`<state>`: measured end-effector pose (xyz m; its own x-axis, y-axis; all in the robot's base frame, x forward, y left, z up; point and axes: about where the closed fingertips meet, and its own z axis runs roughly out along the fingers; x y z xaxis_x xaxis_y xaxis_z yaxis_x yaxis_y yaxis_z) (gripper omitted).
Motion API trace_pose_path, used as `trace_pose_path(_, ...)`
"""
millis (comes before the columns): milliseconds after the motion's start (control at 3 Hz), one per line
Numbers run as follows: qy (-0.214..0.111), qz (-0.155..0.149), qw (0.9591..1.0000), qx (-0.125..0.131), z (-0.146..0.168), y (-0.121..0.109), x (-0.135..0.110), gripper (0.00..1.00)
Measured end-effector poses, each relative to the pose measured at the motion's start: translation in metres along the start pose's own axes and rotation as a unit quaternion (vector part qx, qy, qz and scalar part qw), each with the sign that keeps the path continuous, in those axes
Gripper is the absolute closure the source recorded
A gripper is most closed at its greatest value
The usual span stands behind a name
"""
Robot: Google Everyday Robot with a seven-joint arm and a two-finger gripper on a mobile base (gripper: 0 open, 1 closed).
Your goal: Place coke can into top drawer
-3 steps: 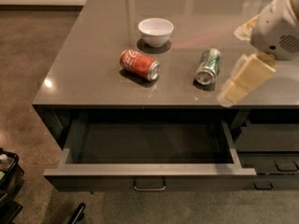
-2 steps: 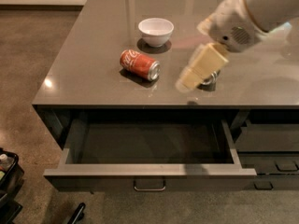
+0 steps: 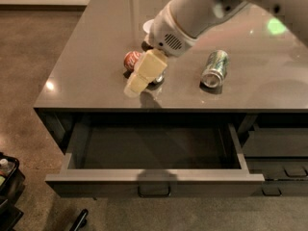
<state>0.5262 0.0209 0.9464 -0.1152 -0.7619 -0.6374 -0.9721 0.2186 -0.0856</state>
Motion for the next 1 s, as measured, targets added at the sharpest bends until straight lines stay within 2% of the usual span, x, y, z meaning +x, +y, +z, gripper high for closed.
trace_pose_path(333, 0.000, -0.003, 1.0000, -0.003, 0.003, 0.001, -0.003, 0.00)
trace_pose_path(667, 0.003, 0.011, 0.9998, 0.015, -0.002, -0.003, 0.003, 0.00)
trace_pose_path(1000, 0.002, 0.016, 0.9989, 0.044, -0.003, -0.036, 0.010, 0.00)
